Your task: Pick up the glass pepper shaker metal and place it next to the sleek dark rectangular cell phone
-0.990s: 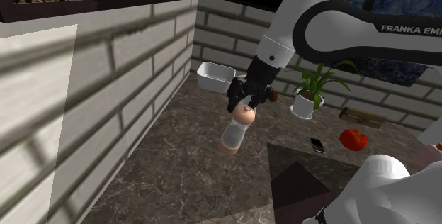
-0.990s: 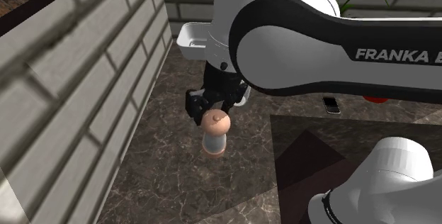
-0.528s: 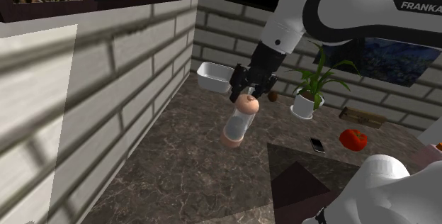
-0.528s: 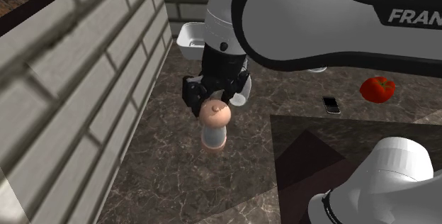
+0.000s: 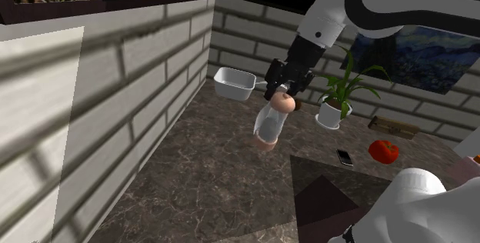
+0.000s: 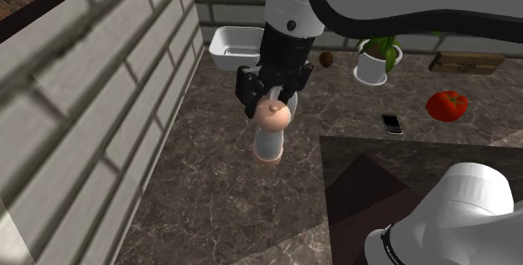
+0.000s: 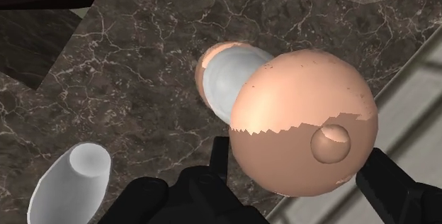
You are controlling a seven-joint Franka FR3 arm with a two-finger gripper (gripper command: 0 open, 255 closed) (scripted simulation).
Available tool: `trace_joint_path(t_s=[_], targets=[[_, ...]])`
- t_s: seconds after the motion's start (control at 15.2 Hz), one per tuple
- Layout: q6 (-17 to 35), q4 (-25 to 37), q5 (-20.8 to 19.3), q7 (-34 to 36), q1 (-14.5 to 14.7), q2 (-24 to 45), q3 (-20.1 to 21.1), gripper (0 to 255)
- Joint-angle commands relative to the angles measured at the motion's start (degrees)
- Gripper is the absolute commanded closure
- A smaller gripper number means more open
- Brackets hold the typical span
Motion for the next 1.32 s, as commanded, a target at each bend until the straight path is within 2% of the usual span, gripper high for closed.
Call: trace_joint_path(t_s=[0.0, 0.59, 1.25], targets=[[-1.1, -0.7, -0.8, -2.3, -0.7, -1.3, -2.1, 255], [-5.2, -1.6, -6.0, -14.2, -4.8, -3.9, -12.7, 255], [-8.7, 3.4, -11.8, -28.0, -8.5, -0.5, -24.9, 255]])
